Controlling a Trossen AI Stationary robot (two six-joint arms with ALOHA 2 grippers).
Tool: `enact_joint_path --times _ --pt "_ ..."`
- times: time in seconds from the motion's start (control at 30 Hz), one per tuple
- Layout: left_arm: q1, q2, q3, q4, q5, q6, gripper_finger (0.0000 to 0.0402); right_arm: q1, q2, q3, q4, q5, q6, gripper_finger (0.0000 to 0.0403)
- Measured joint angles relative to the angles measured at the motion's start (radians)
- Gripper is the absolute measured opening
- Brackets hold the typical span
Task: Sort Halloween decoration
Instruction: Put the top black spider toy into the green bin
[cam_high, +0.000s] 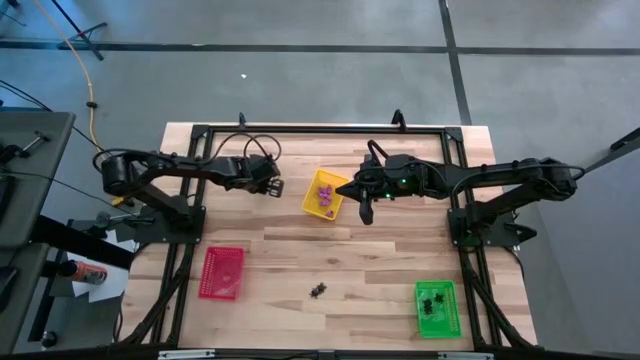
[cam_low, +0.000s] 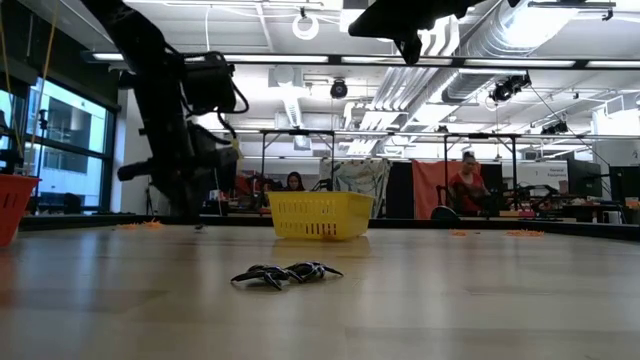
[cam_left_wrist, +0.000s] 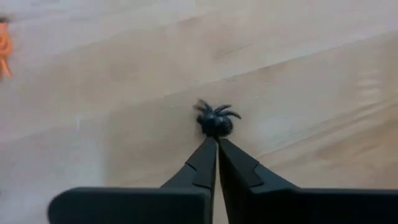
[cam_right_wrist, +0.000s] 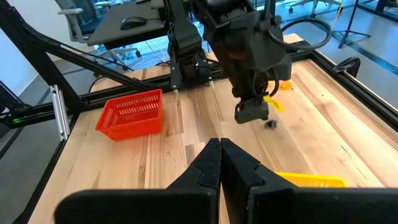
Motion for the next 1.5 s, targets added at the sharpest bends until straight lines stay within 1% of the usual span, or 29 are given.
enact_joint_path --times 0.33,0.47,0.53,0.6,0.67,0.8,0.97,1.07,1.2,1.27,1.37,1.43,1.5 --pt "0.016 -0.129 0.000 -0.006 -0.001 0.062 0.0000 0.000 0.000 0.000 0.000 0.000 0.000 0.0000" --pt "0.036 -0.150 0.002 -0.002 -0.003 0.102 0.0001 0.000 0.000 0.000 0.000 0.000 0.000 0.0000" --pt "0.051 -0.142 0.002 0.000 0.022 0.147 0.0002 0.000 0.000 0.000 0.000 0.000 0.000 0.0000" --pt "0.067 -0.115 0.002 0.011 0.093 0.193 0.0010 0.000 0.000 0.000 0.000 0.000 0.000 0.0000" --pt "0.076 -0.083 0.002 0.015 0.141 0.229 0.0026 0.000 0.000 0.000 0.000 0.000 0.000 0.0000" --pt "0.079 -0.015 0.015 0.024 0.186 0.302 0.0074 0.000 0.000 0.000 0.000 0.000 0.002 0.0000" --pt "0.097 0.053 0.132 -0.075 0.190 0.469 0.0139 0.000 0.000 0.000 0.000 0.000 0.016 0.0000" --pt "0.128 0.100 0.227 -0.155 0.215 0.584 0.0165 0.000 0.000 0.000 0.000 0.000 0.039 0.0000" --pt "0.165 0.208 0.342 -0.311 0.279 0.765 0.0174 0.000 0.000 0.000 0.000 0.000 0.060 0.0000" --pt "0.172 0.267 0.394 -0.378 0.282 0.861 0.0172 0.000 0.000 0.000 0.000 0.003 0.066 0.0000" --pt "0.171 0.350 0.454 -0.429 0.252 0.973 0.0169 0.000 0.000 0.000 0.000 0.016 0.082 0.0000" --pt "0.166 0.392 0.482 -0.433 0.216 1.005 0.0167 0.000 0.000 0.000 0.000 0.022 0.090 0.0000" --pt "0.161 0.417 0.498 -0.431 0.208 1.029 0.0166 0.000 0.000 0.000 0.000 0.023 0.091 0.0000"
